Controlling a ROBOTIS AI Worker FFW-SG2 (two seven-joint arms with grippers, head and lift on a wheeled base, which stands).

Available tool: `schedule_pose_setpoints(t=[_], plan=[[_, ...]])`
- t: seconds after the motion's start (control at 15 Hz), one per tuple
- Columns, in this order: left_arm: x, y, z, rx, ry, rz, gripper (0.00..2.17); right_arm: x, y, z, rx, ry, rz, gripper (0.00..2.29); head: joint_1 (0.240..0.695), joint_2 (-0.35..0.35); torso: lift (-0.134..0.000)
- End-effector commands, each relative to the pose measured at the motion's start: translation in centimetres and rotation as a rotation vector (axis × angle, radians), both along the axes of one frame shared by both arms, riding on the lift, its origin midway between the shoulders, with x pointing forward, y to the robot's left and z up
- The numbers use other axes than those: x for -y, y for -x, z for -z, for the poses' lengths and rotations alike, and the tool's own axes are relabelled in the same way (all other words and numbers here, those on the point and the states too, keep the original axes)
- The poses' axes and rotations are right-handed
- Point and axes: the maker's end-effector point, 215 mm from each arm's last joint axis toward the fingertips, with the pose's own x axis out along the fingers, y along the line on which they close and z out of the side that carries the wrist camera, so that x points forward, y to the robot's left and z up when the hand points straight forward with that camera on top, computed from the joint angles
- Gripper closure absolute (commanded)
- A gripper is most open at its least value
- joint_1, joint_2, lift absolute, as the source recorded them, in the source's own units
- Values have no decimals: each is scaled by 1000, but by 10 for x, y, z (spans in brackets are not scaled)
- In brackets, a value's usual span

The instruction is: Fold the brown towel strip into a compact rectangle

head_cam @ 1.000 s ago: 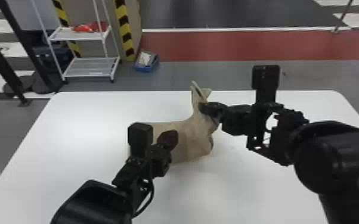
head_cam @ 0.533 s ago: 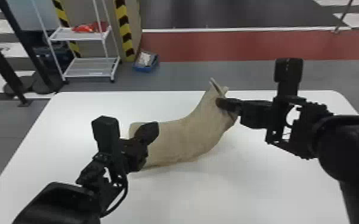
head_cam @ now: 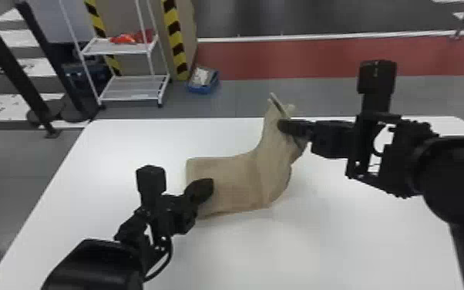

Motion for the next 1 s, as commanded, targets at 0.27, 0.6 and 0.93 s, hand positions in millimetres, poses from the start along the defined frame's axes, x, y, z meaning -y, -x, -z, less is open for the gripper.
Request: schedule_pose_setpoints(t=[0.27, 0.6, 0.93], plan=[[24, 2, 9, -14, -14, 41, 2078, -66, 20, 20, -27, 24, -105, 1413, 695, 151, -123], [33, 3, 9, -9, -10, 54, 2078, -88, 16, 49, -23, 28, -92, 1409, 695, 175, -123], [34, 2, 8, -3, -7, 56, 2078, -93, 19, 72, -57, -5, -86, 1409, 695, 185, -123]])
